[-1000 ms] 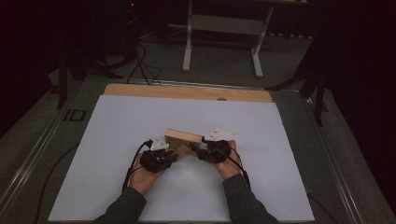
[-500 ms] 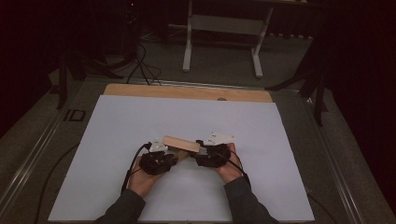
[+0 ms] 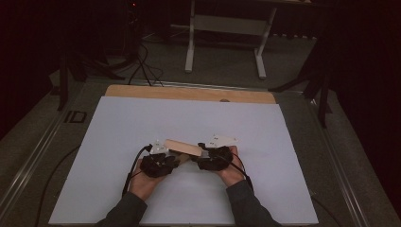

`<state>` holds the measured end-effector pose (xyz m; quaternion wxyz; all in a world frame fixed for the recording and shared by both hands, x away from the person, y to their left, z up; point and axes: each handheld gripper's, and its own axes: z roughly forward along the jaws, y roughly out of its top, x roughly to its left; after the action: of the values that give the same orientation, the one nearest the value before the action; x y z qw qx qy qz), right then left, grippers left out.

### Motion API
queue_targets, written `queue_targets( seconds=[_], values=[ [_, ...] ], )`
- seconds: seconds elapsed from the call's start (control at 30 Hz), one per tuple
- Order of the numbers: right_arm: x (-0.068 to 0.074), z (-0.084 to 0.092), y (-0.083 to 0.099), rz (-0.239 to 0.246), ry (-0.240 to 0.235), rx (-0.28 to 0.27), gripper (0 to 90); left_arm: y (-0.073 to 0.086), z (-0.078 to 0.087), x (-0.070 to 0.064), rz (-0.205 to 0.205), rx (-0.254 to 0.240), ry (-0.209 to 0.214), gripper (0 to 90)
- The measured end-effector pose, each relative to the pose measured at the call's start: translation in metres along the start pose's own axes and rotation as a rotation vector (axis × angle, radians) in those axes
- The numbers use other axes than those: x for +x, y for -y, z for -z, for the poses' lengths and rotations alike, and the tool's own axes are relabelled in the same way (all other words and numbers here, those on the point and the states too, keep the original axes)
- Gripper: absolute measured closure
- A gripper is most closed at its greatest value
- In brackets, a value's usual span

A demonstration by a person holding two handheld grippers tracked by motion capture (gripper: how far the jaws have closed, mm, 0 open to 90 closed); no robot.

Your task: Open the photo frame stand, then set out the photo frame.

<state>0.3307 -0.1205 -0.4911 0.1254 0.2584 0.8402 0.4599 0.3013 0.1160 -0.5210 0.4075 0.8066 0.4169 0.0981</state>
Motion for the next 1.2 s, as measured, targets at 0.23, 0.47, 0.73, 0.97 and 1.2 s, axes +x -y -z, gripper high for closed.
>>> queue_targets(
  seconds=[0.23,0.47,0.73,0.97,1.2],
  values=[
    [0.001,0.001,0.001,-0.006,0.011,0.001,40.5,0.000,0.003,0.001,0.011,-0.018,0.010,64.4],
    [0.000,0.003,0.000,-0.002,0.010,0.000,39.7,0.000,0.006,0.000,0.000,-0.027,0.006,61.9],
    [0.002,0.003,0.001,0.022,0.007,0.010,38.9,0.000,0.009,0.000,0.006,-0.044,0.007,60.4],
    [0.002,0.005,0.001,0.024,0.008,0.013,37.9,-0.002,0.012,0.000,0.005,-0.051,0.008,60.2],
    [0.000,0.008,0.001,0.025,0.002,0.012,36.9,-0.003,0.016,0.000,0.003,-0.064,-0.001,60.1]
  ],
)
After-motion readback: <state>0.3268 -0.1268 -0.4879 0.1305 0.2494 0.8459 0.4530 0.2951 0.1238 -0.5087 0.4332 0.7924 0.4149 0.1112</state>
